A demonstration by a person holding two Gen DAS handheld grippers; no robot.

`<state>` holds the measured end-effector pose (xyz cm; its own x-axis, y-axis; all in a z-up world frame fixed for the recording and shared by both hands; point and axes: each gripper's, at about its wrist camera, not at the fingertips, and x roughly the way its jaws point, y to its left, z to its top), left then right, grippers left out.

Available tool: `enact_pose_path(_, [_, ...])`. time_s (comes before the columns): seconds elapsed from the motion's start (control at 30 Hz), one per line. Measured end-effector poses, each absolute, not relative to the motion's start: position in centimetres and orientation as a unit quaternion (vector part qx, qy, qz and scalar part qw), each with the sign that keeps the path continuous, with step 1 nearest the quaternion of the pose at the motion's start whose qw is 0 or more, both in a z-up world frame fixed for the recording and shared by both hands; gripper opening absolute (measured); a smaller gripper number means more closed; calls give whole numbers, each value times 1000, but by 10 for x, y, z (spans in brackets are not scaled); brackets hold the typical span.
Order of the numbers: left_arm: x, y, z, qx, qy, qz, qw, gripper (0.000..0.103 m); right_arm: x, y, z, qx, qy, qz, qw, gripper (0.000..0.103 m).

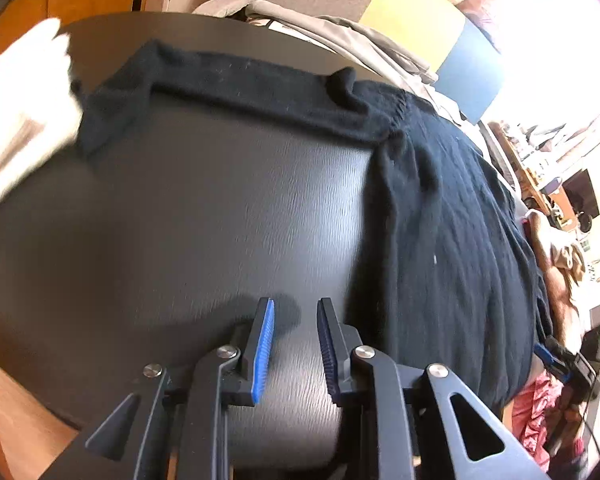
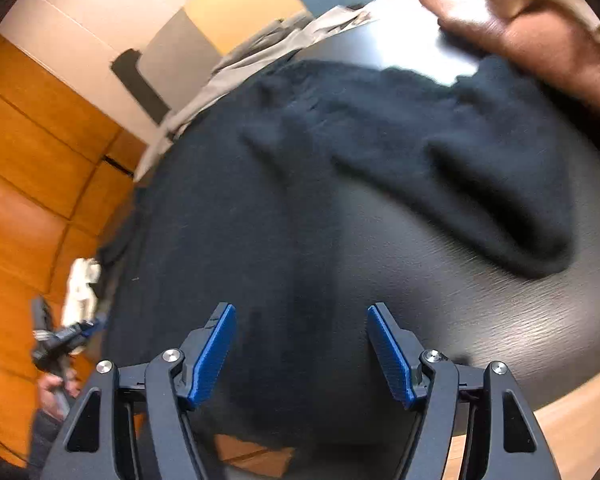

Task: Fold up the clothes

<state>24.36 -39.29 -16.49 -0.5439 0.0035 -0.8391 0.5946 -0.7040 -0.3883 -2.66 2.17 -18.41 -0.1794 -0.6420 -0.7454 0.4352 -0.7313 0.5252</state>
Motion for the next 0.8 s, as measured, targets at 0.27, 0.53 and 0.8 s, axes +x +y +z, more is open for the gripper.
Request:
enact_pose_path(0.27, [241,-375,-171,426,362,-819,129,28,-9,-2,-185,509,-15,-785,352,27])
enact_pose_path(0.53, [215,-354,-174,434,365,-821,68,29,-10,8,-186,508,-13,-793,336,7])
enact_pose_path(0.8, [228,-362,-165,403,403,-818,79,31,-13,1,-183,509,19,-792,336,6])
